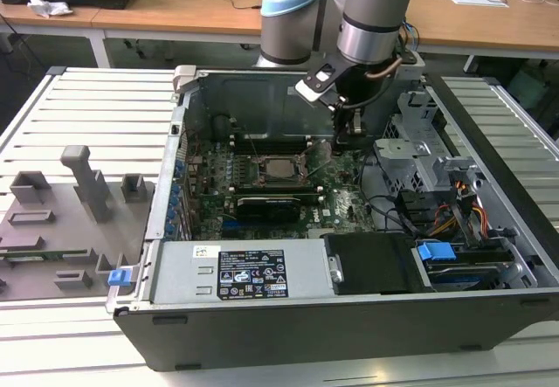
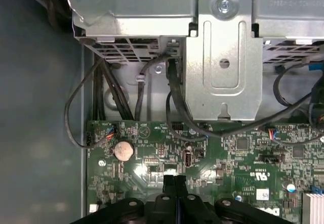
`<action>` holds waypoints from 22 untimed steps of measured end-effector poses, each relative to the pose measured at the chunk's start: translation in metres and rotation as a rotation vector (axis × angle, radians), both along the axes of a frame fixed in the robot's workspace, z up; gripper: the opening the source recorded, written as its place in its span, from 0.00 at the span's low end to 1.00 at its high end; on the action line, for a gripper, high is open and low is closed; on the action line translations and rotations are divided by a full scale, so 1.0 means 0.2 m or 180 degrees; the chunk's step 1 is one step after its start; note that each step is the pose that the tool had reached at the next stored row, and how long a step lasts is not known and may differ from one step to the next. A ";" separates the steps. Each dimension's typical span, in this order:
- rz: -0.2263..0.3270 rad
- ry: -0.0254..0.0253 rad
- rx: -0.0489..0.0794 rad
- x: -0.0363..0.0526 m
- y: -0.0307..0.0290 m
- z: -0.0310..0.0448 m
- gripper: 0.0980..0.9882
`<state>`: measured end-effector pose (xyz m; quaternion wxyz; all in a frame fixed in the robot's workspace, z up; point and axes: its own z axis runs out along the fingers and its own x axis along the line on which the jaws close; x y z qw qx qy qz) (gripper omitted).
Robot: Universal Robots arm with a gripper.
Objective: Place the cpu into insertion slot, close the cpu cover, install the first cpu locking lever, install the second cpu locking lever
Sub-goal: 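Close the cpu cover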
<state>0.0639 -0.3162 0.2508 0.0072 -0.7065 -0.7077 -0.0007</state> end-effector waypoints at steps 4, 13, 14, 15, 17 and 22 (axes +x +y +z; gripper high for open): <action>0.0000 0.0020 0.0000 -0.009 0.000 0.011 0.01; 0.0002 0.0018 0.0000 -0.085 0.000 0.009 0.01; 0.0002 0.0018 0.0000 -0.098 0.000 0.009 0.01; 0.0002 0.0016 0.0000 -0.119 0.000 0.009 0.01; 0.0002 0.0005 0.0000 -0.152 0.000 0.009 0.01; 0.0004 -0.0008 -0.0001 -0.227 0.000 -0.004 0.01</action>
